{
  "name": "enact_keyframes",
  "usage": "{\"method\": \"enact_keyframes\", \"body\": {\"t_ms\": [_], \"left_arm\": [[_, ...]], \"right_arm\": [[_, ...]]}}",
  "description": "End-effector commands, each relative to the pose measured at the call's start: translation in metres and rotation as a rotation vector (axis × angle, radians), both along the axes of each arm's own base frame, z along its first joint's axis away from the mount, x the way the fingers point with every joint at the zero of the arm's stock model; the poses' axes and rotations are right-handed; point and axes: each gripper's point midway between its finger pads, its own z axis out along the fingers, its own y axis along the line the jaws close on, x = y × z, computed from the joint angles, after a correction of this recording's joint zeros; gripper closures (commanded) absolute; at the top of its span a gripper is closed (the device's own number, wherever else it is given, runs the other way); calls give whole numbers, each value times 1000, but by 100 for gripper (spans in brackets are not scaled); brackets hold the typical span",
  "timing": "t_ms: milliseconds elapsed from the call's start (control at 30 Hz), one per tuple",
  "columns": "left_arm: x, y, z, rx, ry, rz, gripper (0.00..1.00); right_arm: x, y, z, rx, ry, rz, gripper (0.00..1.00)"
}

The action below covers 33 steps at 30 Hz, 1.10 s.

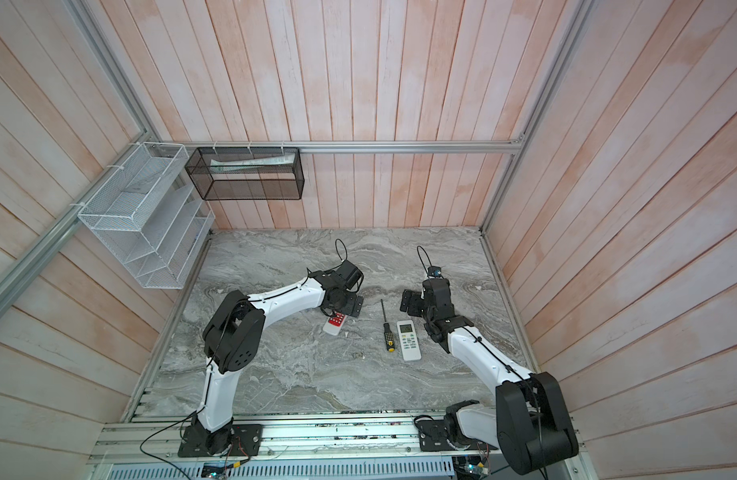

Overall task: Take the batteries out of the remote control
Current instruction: 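Move the left gripper over the red remote while the right gripper approaches the white remote, then grasp the red remote with the left gripper while the right grasps the white remote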

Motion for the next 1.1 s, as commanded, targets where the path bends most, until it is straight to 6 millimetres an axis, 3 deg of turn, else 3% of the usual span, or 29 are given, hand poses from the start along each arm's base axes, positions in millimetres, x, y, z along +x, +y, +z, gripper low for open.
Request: {"method": "enact_keyframes", "body": {"t_ms": [0, 400, 700, 900, 1067], "left_arm": [[-3, 2, -9, 32, 48, 14, 1], [-4, 6, -26, 84, 137, 25, 17], [-6, 4, -29, 67, 166, 11, 45], [-4, 0, -25, 34, 146, 16, 48], [2, -3, -8, -38, 91, 33, 49]], "right_arm": [[0, 6, -5, 5, 8, 23, 7], [2, 11, -6, 1, 6, 41, 7], [3, 15, -3, 6, -9, 55, 7], [3, 23, 1, 34, -37, 96, 7], [-1, 38, 8, 95, -79, 168, 7]]}}
